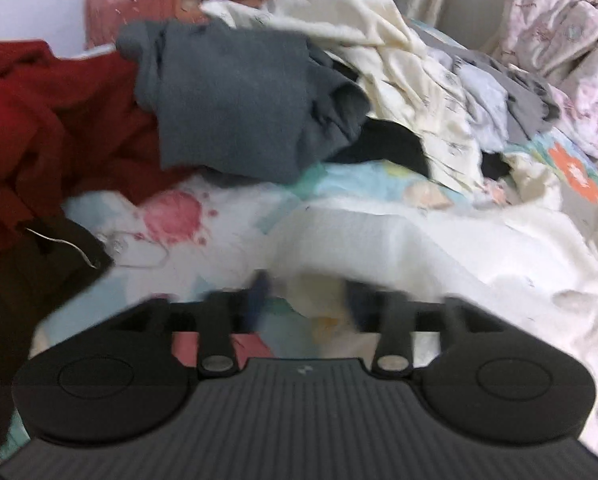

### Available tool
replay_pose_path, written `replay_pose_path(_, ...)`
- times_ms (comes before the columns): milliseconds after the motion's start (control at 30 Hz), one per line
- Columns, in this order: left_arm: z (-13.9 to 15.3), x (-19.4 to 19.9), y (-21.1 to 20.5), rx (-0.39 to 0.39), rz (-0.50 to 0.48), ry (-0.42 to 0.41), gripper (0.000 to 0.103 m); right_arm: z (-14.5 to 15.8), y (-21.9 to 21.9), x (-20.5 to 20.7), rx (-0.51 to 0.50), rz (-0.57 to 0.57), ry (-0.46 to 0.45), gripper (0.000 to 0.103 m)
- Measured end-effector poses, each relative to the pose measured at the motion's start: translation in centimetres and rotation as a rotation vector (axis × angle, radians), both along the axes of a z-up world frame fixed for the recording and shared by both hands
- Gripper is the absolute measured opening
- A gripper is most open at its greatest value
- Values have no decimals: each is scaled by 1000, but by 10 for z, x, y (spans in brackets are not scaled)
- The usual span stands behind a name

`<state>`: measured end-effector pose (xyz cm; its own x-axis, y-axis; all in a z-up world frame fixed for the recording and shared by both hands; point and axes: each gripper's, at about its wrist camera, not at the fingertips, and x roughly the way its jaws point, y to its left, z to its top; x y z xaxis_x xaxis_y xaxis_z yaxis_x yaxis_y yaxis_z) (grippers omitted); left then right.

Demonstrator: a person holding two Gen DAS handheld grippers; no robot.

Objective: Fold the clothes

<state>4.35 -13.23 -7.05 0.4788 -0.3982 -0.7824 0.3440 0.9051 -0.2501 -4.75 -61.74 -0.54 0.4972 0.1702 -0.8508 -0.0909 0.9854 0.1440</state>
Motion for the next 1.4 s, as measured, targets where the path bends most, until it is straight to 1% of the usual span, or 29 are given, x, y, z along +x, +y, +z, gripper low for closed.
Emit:
replay_pose_path(67, 4, 2, -3, -23, -15, -7, 53, -7, -6, 11, -15, 2, 6, 58)
replay_pose_path(133, 5, 5, -3, -66, -8, -1, 57, -13, -12, 22, -21, 5, 16, 58)
replay_pose_path(200, 0, 11, -2, -134, 3, 37, 57, -18, -19, 31, -5, 0, 21, 58)
replay_pose_path(233, -3, 13, -3, -153, 10, 51, 57, -21, -23, 36, 6, -4, 26, 58)
replay_pose_path(267, -6, 14, -5, -146, 22, 55, 57, -23, -27, 41, 22, -4, 31, 58)
replay_pose_path(300, -8, 13, -10, -103, 34, 47, 57, -25, -29, 45, 31, -4, 35, 58)
replay_pose_path(367, -7, 10, -18, -76, 17, 33, 57, -30, -34, 54, 63, 0, 53, 58)
replay_pose_path(400, -6, 10, -20, -82, 17, 36, 57, -34, -36, 59, 77, 5, 66, 58)
replay_pose_path(500, -7, 11, -24, -121, 29, 56, 57, -45, -40, 72, 58, 4, 74, 60)
replay_pose_path(567, -13, 14, -26, -141, 42, 77, 59, -55, -45, 81, 85, -13, 93, 61)
replay_pose_path(633, -20, 19, -31, -119, 41, 89, 59, -65, -45, 87, 134, 1, 116, 61)
replay_pose_path(700, -21, 24, -36, -93, 31, 79, 59, -70, -40, 89, 157, 34, 101, 63)
replay_pose_path(733, -21, 25, -39, -81, 26, 70, 59, -70, -35, 89, 163, 66, 86, 60)
replay_pose_path(767, -20, 26, -42, -68, 23, 63, 58, -70, -30, 89, 170, 97, 73, 40)
replay_pose_path(800, -19, 25, -44, -58, 18, 55, 57, -70, -24, 89, 175, 122, 72, 17)
replay_pose_path(833, -19, 24, -46, -44, 12, 35, 54, -67, -18, 89, 164, 136, 53, 6)
replay_pose_path(867, -18, 22, -47, -28, 7, 13, 46, -59, -7, 84, 122, 164, -7, 6)
replay_pose_path(933, -16, 19, -47, -4, 11, -18, 39, -45, 7, 76, 41, 194, -103, 6)
replay_pose_path(967, -14, 18, -47, 4, 19, -29, 36, -36, 8, 72, 24, 175, -150, 6)
replay_pose_path(1000, -11, 16, -46, 3, 27, -46, 35, -27, 8, 69, 3, 153, -197, 6)
replay_pose_path(1033, -6, 13, -46, 6, 27, -77, 33, -17, 5, 65, -22, 132, -247, 6)
replay_pose_path(1067, -1, 9, -46, 11, 24, -112, 28, -7, 1, 59, -36, 109, -295, 6)
replay_pose_path(1100, 4, 6, -47, 16, 22, -147, 28, 4, -3, 54, -47, 86, -340, 6)
replay_pose_path(1133, 9, 3, -47, 24, 16, -184, 28, 13, -11, 51, -26, 56, -367, 6)
replay_pose_path(1167, 13, -1, -48, 31, 10, -222, 28, 19, -18, 47, -36, 34, -380, 6)
replay_pose_path(1233, 19, -6, -51, 58, 15, -276, 28, 22, -21, 45, -144, 23, -412, 6)
replay_pose_path(1300, 16, -4, -52, 77, 29, -293, 27, 13, -24, 47, -216, 37, -392, 6)
replay_pose_path(1333, 13, -1, -52, 91, 34, -290, 27, 5, -28, 49, -200, 35, -378, 9)
replay_pose_path(1400, 2, 5, -55, 167, 59, -283, 26, -9, -35, 51, -167, 22, -357, 16)
